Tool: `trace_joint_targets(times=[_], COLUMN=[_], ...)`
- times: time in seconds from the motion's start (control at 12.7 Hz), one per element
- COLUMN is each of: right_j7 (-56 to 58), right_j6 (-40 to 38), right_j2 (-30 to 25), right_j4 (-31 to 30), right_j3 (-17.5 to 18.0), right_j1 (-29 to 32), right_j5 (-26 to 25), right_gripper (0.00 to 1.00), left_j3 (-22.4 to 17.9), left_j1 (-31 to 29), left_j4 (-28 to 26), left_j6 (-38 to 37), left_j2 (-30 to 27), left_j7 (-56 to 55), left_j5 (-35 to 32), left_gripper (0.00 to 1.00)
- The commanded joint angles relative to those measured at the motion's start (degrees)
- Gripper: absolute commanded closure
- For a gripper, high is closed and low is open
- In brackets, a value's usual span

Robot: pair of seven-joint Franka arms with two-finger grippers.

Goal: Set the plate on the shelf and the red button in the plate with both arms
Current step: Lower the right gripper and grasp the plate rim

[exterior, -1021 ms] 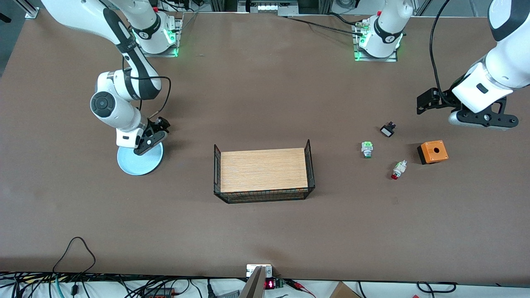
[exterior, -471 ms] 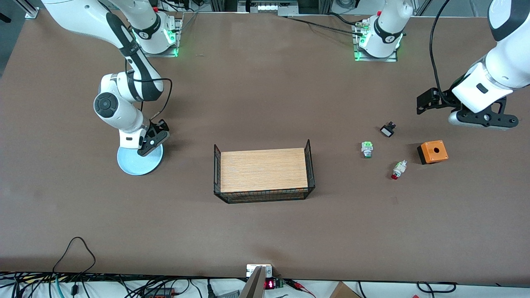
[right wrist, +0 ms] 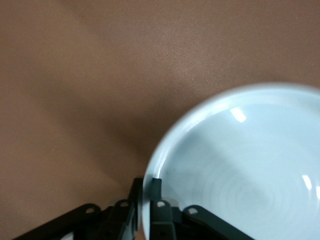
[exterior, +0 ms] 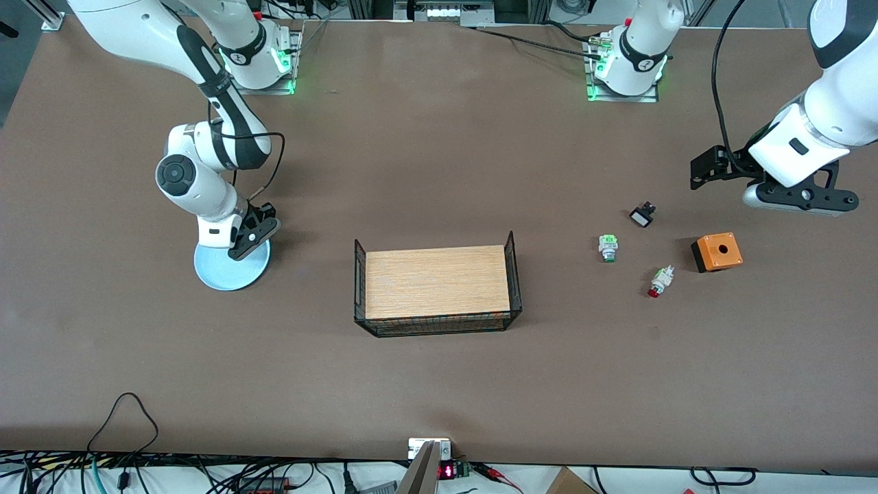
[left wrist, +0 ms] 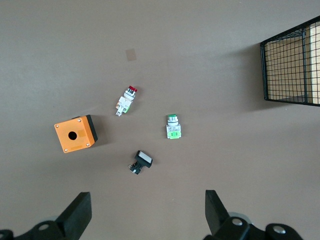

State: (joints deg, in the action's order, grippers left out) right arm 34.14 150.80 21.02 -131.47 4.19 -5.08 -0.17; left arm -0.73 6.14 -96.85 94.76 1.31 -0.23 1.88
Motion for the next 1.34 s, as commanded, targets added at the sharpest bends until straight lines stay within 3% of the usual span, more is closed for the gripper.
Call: trace_joint_targets(times=[0.0,0.31,0.86,1.26], right_j7=[3.46,6.8,12.69,14.81], right_j6=[1.17,0.55,-4.02,-6.3], right_j2=[-0.1,-1.68,-10.46,-15.66], right_j4=[-0.54,0.42,3.5,7.01], right_j3=[-0.06,0.03,0.56,1.44], right_j1=[0.07,-0.1,-0.98,-5.63], right_j5=[-0.18,-0.18,-0.27,-0.27], right_gripper=[1.0,1.0,1.0,1.0], left_j3=[-0.23,-0.23,-0.23,-0.23], left_j1=[0.45,0.45,0.45,0.45], left_j4=[2.02,2.02,2.02,2.02], left_j6=[-1.42,-1.33,-1.42,-1.33], left_j2=[0.97,0.97,0.97,1.06], left_j7=[1.1,1.1,1.1,1.1], left_j5=[-1.35,-1.35,-1.26,-1.26], left_gripper=[0.0,0.0,0.0,0.0])
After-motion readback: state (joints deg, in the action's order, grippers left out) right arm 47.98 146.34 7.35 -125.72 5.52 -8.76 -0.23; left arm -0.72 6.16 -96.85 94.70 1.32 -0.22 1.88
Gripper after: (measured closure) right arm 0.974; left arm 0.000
